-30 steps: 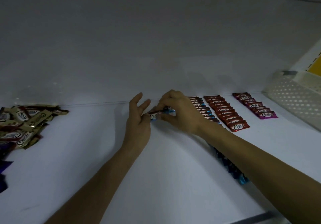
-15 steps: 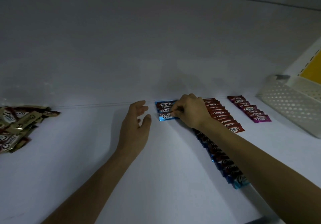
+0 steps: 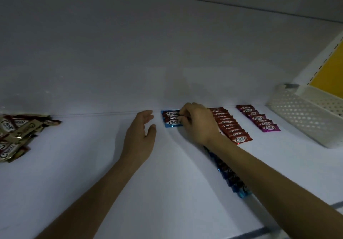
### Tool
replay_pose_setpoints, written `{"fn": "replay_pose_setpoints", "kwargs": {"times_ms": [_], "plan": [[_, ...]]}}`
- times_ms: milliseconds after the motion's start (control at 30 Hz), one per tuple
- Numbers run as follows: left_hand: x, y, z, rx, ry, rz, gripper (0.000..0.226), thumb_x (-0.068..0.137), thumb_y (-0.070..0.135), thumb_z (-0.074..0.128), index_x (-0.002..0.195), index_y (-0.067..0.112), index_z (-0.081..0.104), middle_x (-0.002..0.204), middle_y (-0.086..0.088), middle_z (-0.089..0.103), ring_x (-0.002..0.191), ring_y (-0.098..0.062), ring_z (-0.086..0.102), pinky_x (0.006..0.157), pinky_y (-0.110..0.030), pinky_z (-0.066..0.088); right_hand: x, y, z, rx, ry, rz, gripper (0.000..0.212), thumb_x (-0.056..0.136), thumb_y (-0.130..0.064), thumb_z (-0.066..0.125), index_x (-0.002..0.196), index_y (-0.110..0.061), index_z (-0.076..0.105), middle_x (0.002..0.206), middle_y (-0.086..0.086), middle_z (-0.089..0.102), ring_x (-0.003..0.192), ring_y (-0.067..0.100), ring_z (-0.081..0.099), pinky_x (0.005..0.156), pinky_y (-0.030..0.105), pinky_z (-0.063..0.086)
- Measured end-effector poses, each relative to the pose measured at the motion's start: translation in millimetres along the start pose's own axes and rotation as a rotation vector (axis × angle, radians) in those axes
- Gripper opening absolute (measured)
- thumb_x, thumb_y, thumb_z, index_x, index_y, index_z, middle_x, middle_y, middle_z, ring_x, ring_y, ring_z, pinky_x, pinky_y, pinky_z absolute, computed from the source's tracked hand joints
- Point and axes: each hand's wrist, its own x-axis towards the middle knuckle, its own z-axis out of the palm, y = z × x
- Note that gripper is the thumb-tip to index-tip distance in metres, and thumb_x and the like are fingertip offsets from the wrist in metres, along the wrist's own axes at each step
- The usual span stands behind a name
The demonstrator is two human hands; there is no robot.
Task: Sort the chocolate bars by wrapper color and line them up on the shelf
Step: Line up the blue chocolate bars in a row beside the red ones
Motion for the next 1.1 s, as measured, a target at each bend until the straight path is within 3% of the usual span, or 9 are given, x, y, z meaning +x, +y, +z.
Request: {"fn": "replay_pose_setpoints", "kwargs": {"times_ms": [100, 200, 300, 367, 467, 600, 800, 967, 1100], "plan": [[-8, 8, -2, 0.155, 0.004, 0.146, 0.037, 0.094, 0.003, 0.053, 0.13, 0.011, 0.052, 0.125, 0.005, 0.053, 0.116, -0.011, 0.047, 0.1, -0.024, 0.035, -25, -25, -1, 0.13, -0.022, 0.054, 0.019, 0.091, -0.015, 0.055, 0.108, -0.012, 0.064, 0.113, 0.009, 0.063, 0.104, 0.024, 0.057, 0.093, 0.035, 0.044], [-16, 16, -10, 0.349, -0.006, 0.258, 0.038, 0.094, 0.004, 0.052, 0.131, 0.009, 0.052, 0.131, -0.006, 0.055, 0.123, -0.021, 0.046, 0.103, -0.027, 0.034, -45, -48, 5, 0.204, -0.144, 0.056, 0.039, 0.093, -0.016, 0.054, 0.132, -0.012, 0.051, 0.134, 0.007, 0.052, 0.124, 0.02, 0.045, 0.104, 0.026, 0.031], [-25, 22, -29, 0.54, -0.041, 0.264, 0.042, 0.094, 0.012, 0.045, 0.137, 0.008, 0.048, 0.14, -0.009, 0.051, 0.131, -0.026, 0.042, 0.109, -0.041, 0.037, -58, -65, 15, 0.267, -0.231, 0.067, 0.046, 0.095, -0.018, 0.05, 0.14, -0.011, 0.04, 0.143, 0.008, 0.042, 0.132, 0.021, 0.037, 0.109, 0.026, 0.024], [-35, 25, -49, 0.661, -0.055, 0.215, 0.045, 0.096, 0.01, 0.05, 0.14, 0.008, 0.044, 0.146, -0.009, 0.045, 0.135, -0.027, 0.039, 0.111, -0.04, 0.032, -64, -76, 22, 0.288, -0.265, 0.046, 0.046, 0.097, -0.019, 0.048, 0.142, -0.012, 0.037, 0.146, 0.006, 0.039, 0.134, 0.02, 0.035, 0.111, 0.026, 0.023], [-61, 23, -86, 0.795, -0.015, 0.219, 0.046, 0.091, 0.008, 0.056, 0.137, 0.006, 0.048, 0.143, -0.012, 0.048, 0.13, -0.032, 0.045, 0.105, -0.044, 0.038, -68, -97, 33, 0.313, -0.309, -0.004, 0.045, 0.097, -0.019, 0.047, 0.141, -0.012, 0.038, 0.146, 0.007, 0.039, 0.134, 0.021, 0.036, 0.111, 0.026, 0.024], [-96, 17, -133, 0.886, 0.066, 0.108, 0.052, 0.083, 0.021, 0.05, 0.132, 0.005, 0.053, 0.135, -0.015, 0.055, 0.121, -0.035, 0.053, 0.097, -0.046, 0.044, -69, -134, 44, 0.368, -0.36, -0.092, 0.044, 0.097, -0.017, 0.047, 0.14, -0.011, 0.04, 0.144, 0.009, 0.041, 0.132, 0.024, 0.036, 0.109, 0.028, 0.026], [-141, 14, -191, 1.01, 0.126, -0.016, 0.054, 0.085, 0.037, 0.039, 0.126, 0.007, 0.057, 0.126, -0.015, 0.06, 0.112, -0.036, 0.057, 0.09, -0.043, 0.048, -66, -204, 64, 0.424, -0.433, -0.242, 0.042, 0.097, -0.017, 0.046, 0.138, -0.012, 0.042, 0.142, 0.01, 0.043, 0.13, 0.025, 0.038, 0.107, 0.031, 0.031], [-165, 4, -228, 1.029, 0.159, -0.008, 0.048, 0.085, 0.041, 0.041, 0.12, 0.015, 0.062, 0.124, -0.006, 0.062, 0.113, -0.027, 0.055, 0.091, -0.042, 0.048, -71, -253, 80, 0.473, -0.428, -0.337, 0.037, 0.098, -0.016, 0.045, 0.135, -0.014, 0.046, 0.139, 0.008, 0.045, 0.127, 0.023, 0.04, 0.106, 0.032, 0.033], [-156, 0, -255, 1.119, 0.199, 0.059, 0.042, 0.086, 0.045, 0.042, 0.113, 0.025, 0.066, 0.124, 0.003, 0.063, 0.119, -0.021, 0.052, 0.097, -0.044, 0.039, -75, -260, 94, 0.33, -0.432, -0.445, 0.041, 0.1, -0.024, 0.041, 0.14, -0.014, 0.04, 0.143, 0.005, 0.043, 0.132, 0.02, 0.037, 0.108, 0.026, 0.025]]}}
